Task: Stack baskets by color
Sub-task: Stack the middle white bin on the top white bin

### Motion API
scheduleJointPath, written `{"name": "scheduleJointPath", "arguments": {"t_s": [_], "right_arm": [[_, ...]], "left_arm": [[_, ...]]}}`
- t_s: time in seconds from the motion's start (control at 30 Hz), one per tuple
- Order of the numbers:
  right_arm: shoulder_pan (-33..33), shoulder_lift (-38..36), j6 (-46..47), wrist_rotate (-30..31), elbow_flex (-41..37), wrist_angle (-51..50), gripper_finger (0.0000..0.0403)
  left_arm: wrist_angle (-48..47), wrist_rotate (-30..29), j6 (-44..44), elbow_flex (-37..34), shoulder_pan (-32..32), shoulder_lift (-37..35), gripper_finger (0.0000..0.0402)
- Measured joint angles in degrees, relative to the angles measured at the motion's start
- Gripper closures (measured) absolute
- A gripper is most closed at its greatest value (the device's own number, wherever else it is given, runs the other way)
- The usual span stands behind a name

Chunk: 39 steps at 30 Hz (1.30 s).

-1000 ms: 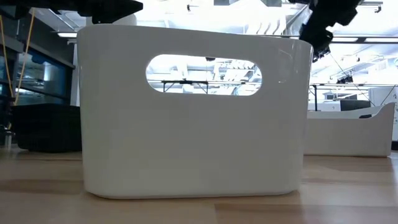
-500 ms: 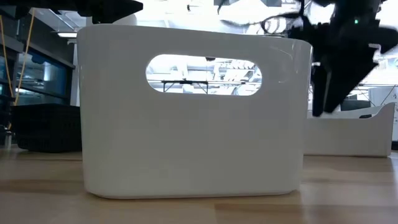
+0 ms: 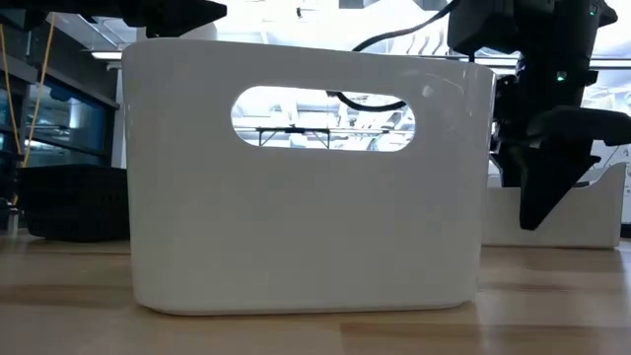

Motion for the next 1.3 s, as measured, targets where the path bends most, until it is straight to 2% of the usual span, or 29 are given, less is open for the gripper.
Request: {"name": "scheduleJointPath", "arguments": {"t_s": [0.1, 0.23, 0.27, 0.6, 0.97, 1.13, 1.3], "right_arm": [[0.0, -0.1, 0.0, -0.7, 0.0, 0.3, 0.0270], [0.0, -0.2, 0.0, -2.1, 0.8, 0.4, 0.0377], [0.0, -0.2, -0.1, -2.3, 1.2, 0.5, 0.0389], [1.3, -0.2, -1.5, -2.1, 5.8, 0.5, 0.0398], [2.2, -0.2, -3.2, -2.2, 7.4, 0.3, 0.0402], [3.8, -0.2, -6.2, -1.6, 14.3, -3.9, 0.0402], [5.2, -0.2, -7.8, 6.2, 26.9, -15.4, 0.0403]], "left_arm": [[0.1, 0.0, 0.0, 0.0, 0.0, 0.0, 0.0206], [0.5, 0.0, 0.0, 0.0, 0.0, 0.0, 0.0206], [0.5, 0.0, 0.0, 0.0, 0.0, 0.0, 0.0206], [0.4, -0.2, 0.0, 0.0, 0.0, 0.0, 0.0206], [0.4, -0.2, 0.0, 0.0, 0.0, 0.0, 0.0206], [0.4, -0.2, 0.0, 0.0, 0.0, 0.0, 0.0206], [0.4, -0.2, 0.0, 0.0, 0.0, 0.0, 0.0206]]}}
